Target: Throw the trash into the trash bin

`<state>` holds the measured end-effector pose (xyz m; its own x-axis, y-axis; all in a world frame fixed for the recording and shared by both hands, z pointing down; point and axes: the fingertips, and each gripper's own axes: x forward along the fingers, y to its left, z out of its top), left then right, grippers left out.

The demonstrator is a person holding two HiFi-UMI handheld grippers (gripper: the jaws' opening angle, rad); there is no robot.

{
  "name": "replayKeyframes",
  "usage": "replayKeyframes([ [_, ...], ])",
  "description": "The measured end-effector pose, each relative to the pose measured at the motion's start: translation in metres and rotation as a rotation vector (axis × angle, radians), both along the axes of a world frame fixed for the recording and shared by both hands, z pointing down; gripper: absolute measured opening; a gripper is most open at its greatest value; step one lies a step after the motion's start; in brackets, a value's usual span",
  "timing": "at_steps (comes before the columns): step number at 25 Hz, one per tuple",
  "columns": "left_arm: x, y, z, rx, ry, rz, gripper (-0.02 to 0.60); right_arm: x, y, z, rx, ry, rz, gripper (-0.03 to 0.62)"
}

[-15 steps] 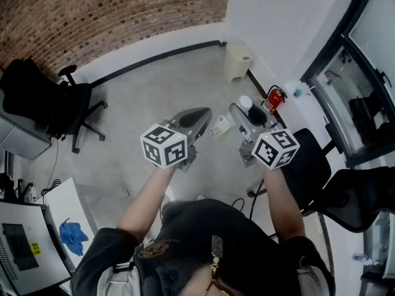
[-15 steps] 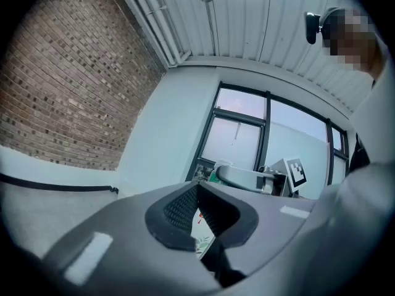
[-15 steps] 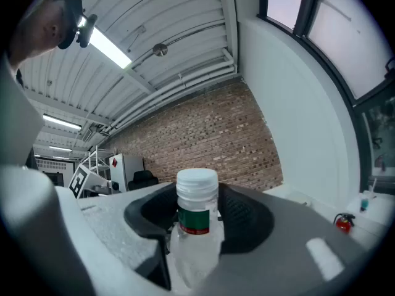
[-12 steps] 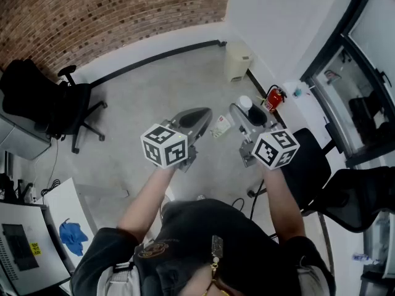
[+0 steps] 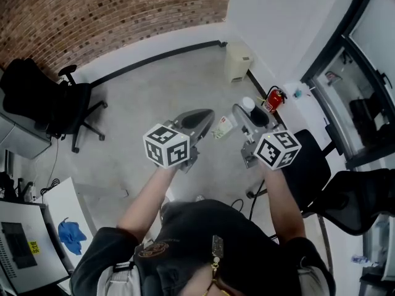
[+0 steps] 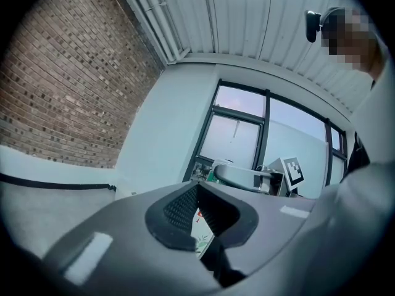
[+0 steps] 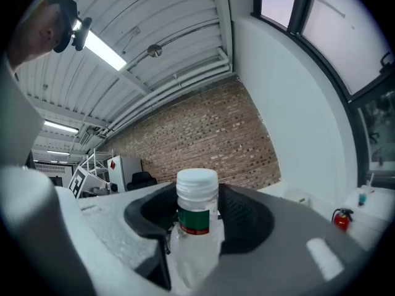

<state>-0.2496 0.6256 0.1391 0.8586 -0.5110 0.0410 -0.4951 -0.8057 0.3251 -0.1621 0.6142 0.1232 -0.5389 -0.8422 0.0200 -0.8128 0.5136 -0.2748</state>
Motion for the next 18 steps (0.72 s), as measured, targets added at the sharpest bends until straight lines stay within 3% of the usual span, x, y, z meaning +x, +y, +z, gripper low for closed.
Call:
replayKeyframes([
  [11,0.016,-0.024,0.002,0.004,-0.062,-0.006,0.003,0.028,-0.026,0.013,-0.028,-0.046,0.004,0.204],
  [18,0.008,-0.076,0.013,-0.029,-0.064,0.011,0.003,0.028,-0.070,0.021,-0.062,-0.050,0.043,0.204],
])
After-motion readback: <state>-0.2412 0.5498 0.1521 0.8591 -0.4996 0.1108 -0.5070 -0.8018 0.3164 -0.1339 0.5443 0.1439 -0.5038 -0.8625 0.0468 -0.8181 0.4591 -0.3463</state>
